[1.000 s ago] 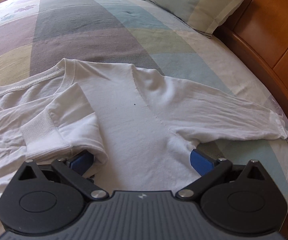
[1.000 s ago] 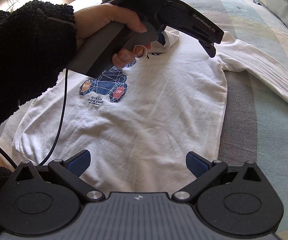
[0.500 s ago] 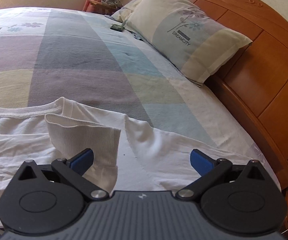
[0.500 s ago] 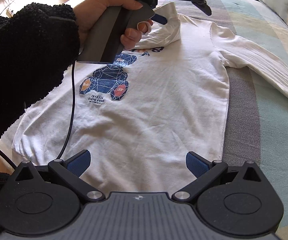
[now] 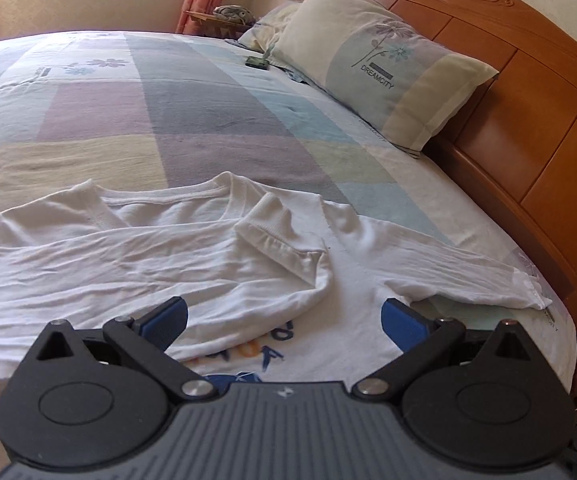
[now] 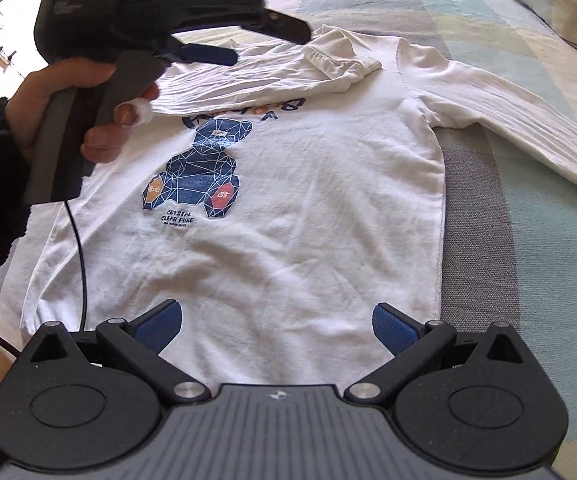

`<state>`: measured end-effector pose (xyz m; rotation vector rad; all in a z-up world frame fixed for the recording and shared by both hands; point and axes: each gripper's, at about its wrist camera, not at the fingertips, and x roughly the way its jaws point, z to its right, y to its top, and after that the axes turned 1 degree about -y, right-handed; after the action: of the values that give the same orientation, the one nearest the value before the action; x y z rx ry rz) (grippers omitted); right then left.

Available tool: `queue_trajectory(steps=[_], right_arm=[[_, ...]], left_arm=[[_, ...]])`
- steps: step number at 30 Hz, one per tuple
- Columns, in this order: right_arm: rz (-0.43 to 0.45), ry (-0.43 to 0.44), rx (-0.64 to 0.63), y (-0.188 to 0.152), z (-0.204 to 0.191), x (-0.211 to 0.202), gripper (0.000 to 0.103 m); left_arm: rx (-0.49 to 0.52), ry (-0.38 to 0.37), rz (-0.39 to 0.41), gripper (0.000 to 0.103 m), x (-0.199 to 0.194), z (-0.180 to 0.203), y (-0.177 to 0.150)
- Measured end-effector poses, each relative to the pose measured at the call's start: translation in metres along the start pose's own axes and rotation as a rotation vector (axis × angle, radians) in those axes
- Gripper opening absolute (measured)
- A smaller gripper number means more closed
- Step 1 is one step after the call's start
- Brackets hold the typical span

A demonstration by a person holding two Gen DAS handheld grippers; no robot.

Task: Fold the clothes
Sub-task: 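Carry the sleeve across the sweatshirt chest with the left gripper, then open the left gripper to lay the sleeve down while the right gripper moves toward the other sleeve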

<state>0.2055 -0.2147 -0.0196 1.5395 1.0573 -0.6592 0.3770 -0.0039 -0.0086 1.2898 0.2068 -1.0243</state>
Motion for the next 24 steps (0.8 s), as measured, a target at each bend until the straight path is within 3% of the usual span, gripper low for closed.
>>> queue_trajectory(steps=[6,12,20,24], right_arm=[[-0.031,-0.001,0.009,0.007,-0.011,0.015,0.103],[-0.040,-0.033,-0.032,0.016,-0.039,0.023,0.103],[-0.070,-0.081,-0.051,0.015,-0.067,0.032,0.103],[-0.107,-0.093,-0.040,0.013,-0.070,0.042,0.103]], left_arm=[[-0.082,0.078,0.018,0.102,-0.040,-0.062,-0.037],[-0.167,0.040,0.067,0.102,-0.031,-0.106,-0.039],[-0.387,0.197,0.238,0.102,-0.057,-0.155,-0.053],[-0.373,0.164,0.244,0.102,-0.081,-0.165,-0.058]])
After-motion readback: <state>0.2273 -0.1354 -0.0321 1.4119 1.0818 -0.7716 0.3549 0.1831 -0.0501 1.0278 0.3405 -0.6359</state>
